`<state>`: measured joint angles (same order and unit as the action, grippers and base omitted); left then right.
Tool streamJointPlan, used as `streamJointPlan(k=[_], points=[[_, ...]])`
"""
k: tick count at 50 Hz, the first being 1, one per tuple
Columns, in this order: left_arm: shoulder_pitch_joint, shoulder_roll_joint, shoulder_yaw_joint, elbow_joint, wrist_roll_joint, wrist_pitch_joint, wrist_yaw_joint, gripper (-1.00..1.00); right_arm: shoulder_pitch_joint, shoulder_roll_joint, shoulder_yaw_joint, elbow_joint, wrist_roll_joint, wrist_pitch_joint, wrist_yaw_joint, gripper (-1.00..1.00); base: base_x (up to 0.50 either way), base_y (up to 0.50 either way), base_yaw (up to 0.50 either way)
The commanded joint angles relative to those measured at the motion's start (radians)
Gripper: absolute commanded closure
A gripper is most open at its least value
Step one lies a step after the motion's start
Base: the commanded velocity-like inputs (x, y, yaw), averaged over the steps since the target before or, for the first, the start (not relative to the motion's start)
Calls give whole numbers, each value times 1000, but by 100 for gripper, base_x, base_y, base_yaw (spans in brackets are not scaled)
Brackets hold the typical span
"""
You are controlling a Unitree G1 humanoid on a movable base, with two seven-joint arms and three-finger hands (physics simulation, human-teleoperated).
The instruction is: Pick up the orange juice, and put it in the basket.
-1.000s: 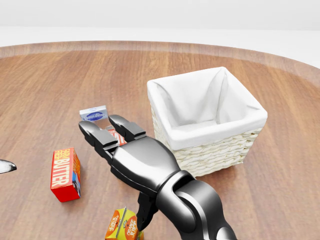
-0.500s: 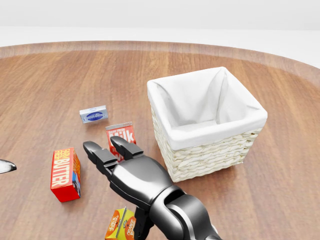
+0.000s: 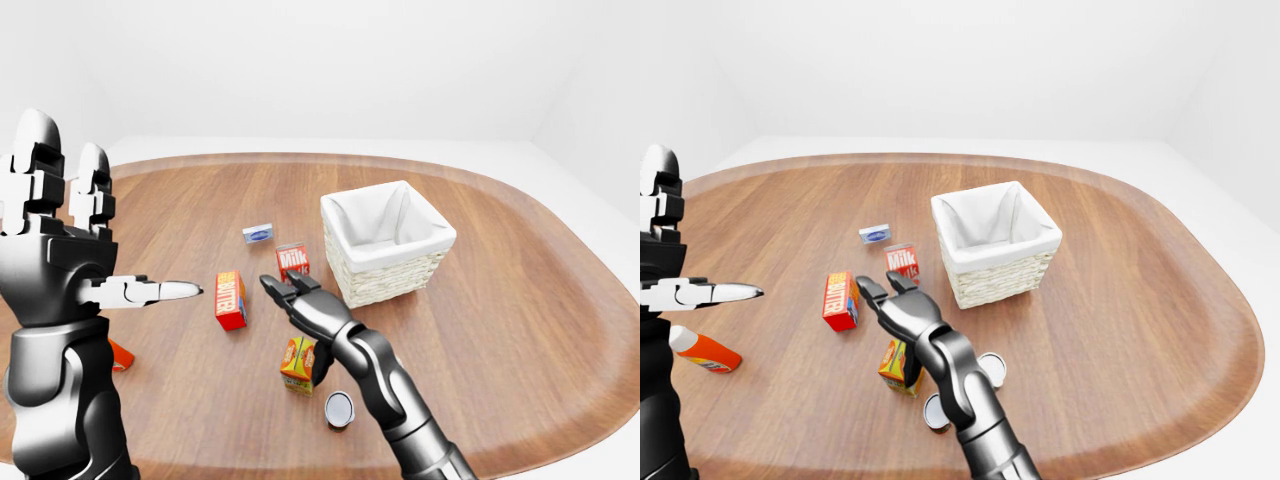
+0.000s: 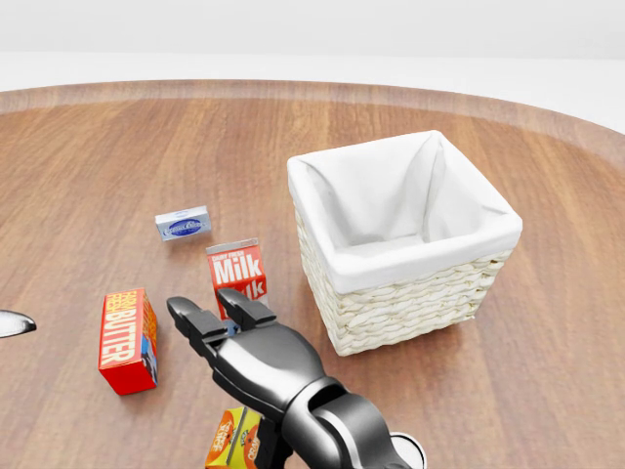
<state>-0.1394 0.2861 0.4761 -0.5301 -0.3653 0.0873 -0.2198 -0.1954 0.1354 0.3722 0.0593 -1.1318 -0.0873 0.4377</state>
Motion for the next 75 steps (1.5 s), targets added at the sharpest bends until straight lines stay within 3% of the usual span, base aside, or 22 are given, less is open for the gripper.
streamJointPlan(k=[1, 72, 73, 74, 75], points=[[3, 0, 1, -6, -4, 0, 2, -100, -6, 9, 3, 54, 3, 0, -34, -100, 0, 0, 0], [0, 3, 7, -23, -13, 0, 8, -100, -64, 84, 0, 503, 69, 0, -296, -98, 0, 0, 0], [0, 3, 7, -22, -13, 0, 8, -100, -65, 85, 0, 506, 69, 0, -298, 22, 0, 0, 0], [-1, 2, 6, -20, -12, 0, 7, -100, -63, 85, 1, 507, 69, 0, -295, 100, 0, 0, 0], [-1, 2, 5, -17, -11, 0, 6, -100, -62, 85, 2, 508, 69, 0, -298, 100, 0, 0, 0]])
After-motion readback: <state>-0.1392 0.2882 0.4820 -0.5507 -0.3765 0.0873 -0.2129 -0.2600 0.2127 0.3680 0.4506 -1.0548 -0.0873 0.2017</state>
